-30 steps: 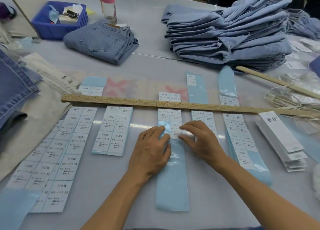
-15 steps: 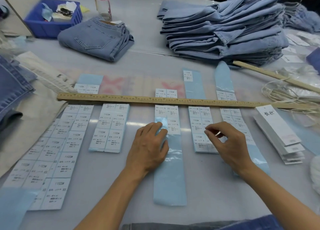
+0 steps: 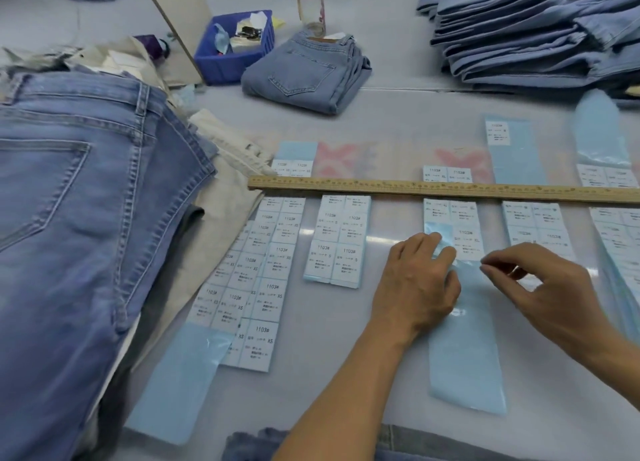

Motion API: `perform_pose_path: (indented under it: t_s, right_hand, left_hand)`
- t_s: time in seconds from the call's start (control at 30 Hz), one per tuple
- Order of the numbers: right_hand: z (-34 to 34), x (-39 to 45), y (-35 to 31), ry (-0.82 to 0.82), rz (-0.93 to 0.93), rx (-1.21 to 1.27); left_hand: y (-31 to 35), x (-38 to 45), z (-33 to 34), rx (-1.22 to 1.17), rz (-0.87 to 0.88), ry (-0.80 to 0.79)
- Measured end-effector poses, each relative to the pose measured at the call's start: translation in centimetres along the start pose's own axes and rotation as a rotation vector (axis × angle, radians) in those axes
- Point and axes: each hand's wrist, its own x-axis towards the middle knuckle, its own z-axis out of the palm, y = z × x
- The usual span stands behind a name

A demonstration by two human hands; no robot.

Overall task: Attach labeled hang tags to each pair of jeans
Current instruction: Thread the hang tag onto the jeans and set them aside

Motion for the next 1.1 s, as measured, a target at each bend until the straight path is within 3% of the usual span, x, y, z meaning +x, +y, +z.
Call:
perform_pose_path:
  t_s: [0.33,0.47,0.67,0.8,1.0,1.1]
  right_hand:
    - [0.7,-1.7,-0.3,-0.027,0.001,-0.115]
    - [-0.6,-2.6,2.3,-0.02,0.102,-0.192]
    - [-4.4,-3.9,6.1,-0.22,0.262,-0.241]
    - [-3.9,-5.7,5.1,-0.13,0.28,-0.18]
    - [-4.2,-6.1,5.8,-0.098,0.373,-0.061]
    - [-4.8,-6.2,5.9,-0.036,0.354,-0.011]
  left_hand:
    - [0.0,0.0,0.0,0.005,-0.008,0.011]
    - [0.1,0.0,0.1,0.0,-0.012,0.027]
    - [0.4,-0.1,-0.8,-0.019,0.024,0.047]
    - [1.9,-0.3,-1.5,-0.152,-0.125,0.211]
    - [8.8,1.7,0.3,-0.263,-0.118,-0.084]
    - [9.9,1.0,2.5,-0.206,-0.122,-0.152]
